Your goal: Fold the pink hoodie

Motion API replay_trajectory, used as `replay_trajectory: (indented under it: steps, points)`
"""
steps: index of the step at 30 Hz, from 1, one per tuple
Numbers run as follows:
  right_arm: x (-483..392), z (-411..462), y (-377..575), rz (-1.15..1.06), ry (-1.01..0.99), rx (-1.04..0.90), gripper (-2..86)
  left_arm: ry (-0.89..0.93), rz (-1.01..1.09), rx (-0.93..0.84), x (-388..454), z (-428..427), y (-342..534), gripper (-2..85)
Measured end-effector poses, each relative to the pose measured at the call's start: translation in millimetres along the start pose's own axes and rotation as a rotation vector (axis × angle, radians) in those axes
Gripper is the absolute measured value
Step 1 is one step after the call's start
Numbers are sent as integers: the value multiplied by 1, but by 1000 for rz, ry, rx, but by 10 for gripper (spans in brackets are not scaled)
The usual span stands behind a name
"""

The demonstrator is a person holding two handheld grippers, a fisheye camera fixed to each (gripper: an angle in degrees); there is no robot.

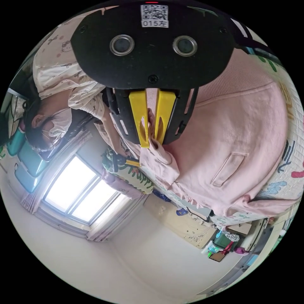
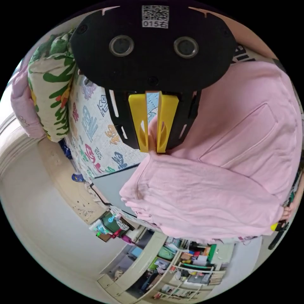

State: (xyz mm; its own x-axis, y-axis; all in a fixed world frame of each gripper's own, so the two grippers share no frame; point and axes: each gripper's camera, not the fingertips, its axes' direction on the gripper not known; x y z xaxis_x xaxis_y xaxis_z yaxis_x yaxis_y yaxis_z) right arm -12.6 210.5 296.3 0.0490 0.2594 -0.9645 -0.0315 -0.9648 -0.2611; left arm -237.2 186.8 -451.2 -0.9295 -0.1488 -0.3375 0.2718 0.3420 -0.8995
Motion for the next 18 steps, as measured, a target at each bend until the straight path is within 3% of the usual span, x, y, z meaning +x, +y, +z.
replay_trajectory:
  steps: [5,9,15,18]
  points:
    - [61,7,34,215,-55,-52,42,-75,95,-106,24,40,9,7]
    - [71,29,50,221,-71,-143,43,-122,86,-203,25,71,21,12]
    - [87,-11,84,174,0,-196,63,-111,28,-154,24,58,52,64]
    - [86,-76,99,132,22,-66,72,-208,62,-75,39,34,61,81]
